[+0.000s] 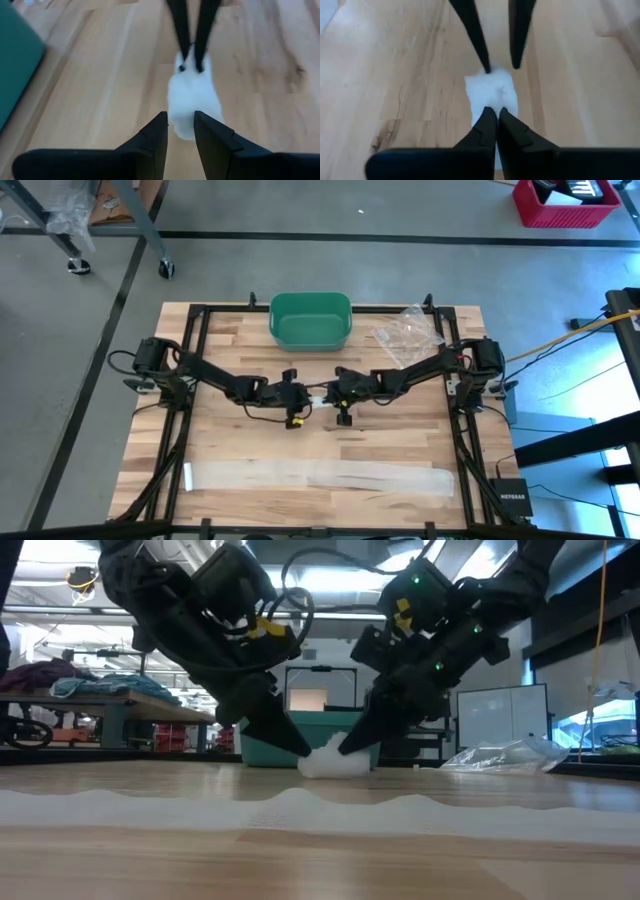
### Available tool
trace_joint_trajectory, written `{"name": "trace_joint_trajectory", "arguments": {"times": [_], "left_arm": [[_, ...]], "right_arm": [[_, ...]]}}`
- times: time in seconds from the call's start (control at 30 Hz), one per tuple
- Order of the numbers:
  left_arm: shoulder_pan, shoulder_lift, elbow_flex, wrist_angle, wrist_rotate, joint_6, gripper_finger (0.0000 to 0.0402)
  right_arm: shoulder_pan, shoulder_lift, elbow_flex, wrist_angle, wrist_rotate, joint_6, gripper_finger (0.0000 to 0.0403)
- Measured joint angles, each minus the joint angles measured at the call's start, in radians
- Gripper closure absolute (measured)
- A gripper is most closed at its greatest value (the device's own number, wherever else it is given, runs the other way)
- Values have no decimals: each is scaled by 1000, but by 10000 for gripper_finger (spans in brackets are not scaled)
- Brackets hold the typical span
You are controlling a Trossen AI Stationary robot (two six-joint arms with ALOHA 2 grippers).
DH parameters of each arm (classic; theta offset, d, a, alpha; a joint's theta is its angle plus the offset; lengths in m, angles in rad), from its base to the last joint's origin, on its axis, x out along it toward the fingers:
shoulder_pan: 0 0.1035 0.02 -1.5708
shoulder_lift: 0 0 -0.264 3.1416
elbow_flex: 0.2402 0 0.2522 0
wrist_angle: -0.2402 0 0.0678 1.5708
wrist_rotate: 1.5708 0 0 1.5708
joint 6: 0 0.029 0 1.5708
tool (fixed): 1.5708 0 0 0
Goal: Roll bandage
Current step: Roll the top white bandage
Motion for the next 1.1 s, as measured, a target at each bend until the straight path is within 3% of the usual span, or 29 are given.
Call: {"name": "trace_joint_trajectory", "arguments": {"times": [0.57,0.93,1.1], "left_arm": [[11,0,0,5,-1,-31,314],[11,0,0,5,-1,-32,314],[11,0,-1,5,-1,-32,314]], "right_arm": [[37,-39,0,-30,42,-47,377],[37,-16,0,-15,44,-82,286],[37,20,0,17,44,-126,276]]}}
